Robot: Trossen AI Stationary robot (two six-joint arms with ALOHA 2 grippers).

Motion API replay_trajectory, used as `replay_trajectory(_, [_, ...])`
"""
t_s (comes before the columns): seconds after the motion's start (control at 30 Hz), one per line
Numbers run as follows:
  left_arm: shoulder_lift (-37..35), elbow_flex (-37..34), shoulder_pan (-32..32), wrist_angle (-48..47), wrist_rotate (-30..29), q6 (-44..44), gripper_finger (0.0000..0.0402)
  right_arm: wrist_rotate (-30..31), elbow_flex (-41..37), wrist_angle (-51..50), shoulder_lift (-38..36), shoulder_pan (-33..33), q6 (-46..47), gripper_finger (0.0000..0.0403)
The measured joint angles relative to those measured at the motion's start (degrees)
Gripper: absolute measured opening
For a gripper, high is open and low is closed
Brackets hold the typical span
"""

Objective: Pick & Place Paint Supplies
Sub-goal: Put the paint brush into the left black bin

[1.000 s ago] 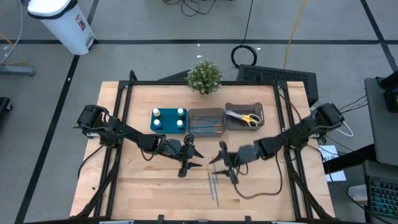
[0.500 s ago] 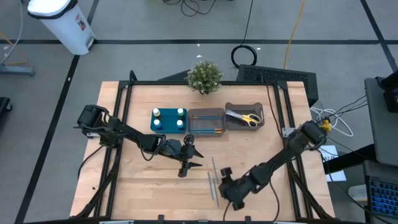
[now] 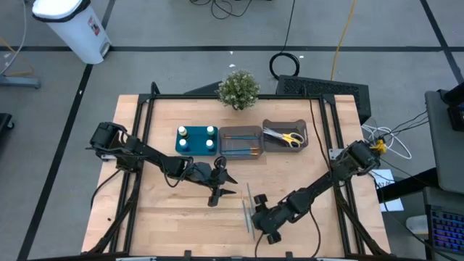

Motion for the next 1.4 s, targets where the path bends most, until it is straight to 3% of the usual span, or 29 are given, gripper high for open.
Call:
replay_trajectory(0.23, [0.0,0.0,0.0,0.0,0.02,-0.18,0.0186,-2.4,-0.91,-2.89,0.21,-1.91,2.51,0.0171])
replay_trajectory(0.53, [0.0,0.0,0.0,-0.1,0.04,-0.16,0.0186,-2.28,-1.18,-14.14,-6.3,-1.62,7.12,0.0171])
replay_trajectory(0.77, [0.0,0.0,0.0,-0.29,0.04,-0.13,0.0186,9.91,-1.11,-21.23,-10.77,-0.47,17.31,0.0171])
replay_trajectory(0.97, [0.0,0.0,0.0,-0.39,0.04,0.02,0.0186,12.39,-1.11,-20.42,-8.32,1.54,23.87,0.0171])
replay_trajectory(1.4, [0.0,0.0,0.0,-0.37,0.04,-0.02,0.0186,13.23,-0.89,-18.18,-1.52,2.22,26.11,0.0169])
